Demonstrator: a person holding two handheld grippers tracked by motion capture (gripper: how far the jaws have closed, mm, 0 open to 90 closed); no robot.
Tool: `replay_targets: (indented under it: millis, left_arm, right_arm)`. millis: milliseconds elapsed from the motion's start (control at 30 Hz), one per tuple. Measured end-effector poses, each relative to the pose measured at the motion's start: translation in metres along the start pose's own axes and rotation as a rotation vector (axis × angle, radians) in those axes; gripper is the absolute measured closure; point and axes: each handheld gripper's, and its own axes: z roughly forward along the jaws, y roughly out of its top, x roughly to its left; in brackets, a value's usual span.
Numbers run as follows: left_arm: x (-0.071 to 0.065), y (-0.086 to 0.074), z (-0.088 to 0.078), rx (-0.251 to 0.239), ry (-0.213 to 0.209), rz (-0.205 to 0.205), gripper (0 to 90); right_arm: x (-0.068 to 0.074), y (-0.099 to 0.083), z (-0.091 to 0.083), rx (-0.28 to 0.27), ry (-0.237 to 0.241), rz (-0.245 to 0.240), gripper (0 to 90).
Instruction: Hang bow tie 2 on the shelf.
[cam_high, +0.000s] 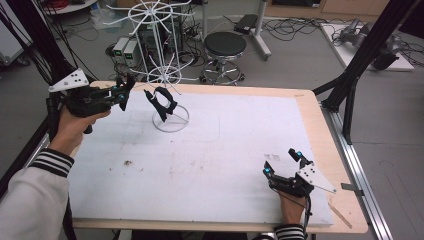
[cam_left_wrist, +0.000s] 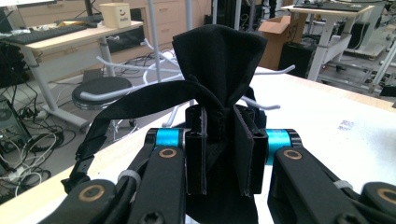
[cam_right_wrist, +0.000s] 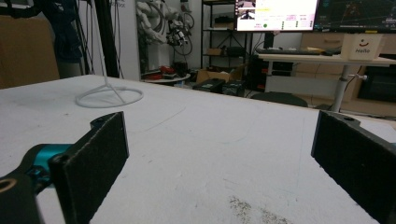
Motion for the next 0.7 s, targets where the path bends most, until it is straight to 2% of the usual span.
replay_targets:
  millis: [167, 367, 700]
  left_arm:
    - [-0.002, 0.004, 0.009, 0.005, -0.007, 0.008, 75.6]
    - [-0.004, 0.002, 0.018, 0.026, -0.01, 0.008, 75.7]
    - [-0.011, 0.001, 0.025, 0.042, -0.032, 0.021, 75.6]
  right_arm:
    - [0.0, 0.0, 0.0, 0.0, 0.0, 0.0, 3.3]
    - [0.0, 0.0, 0.0, -0.002, 0.001, -0.003, 3.3]
    - [0.0, 0.0, 0.0, -0.003, 0.001, -0.001, 3.2]
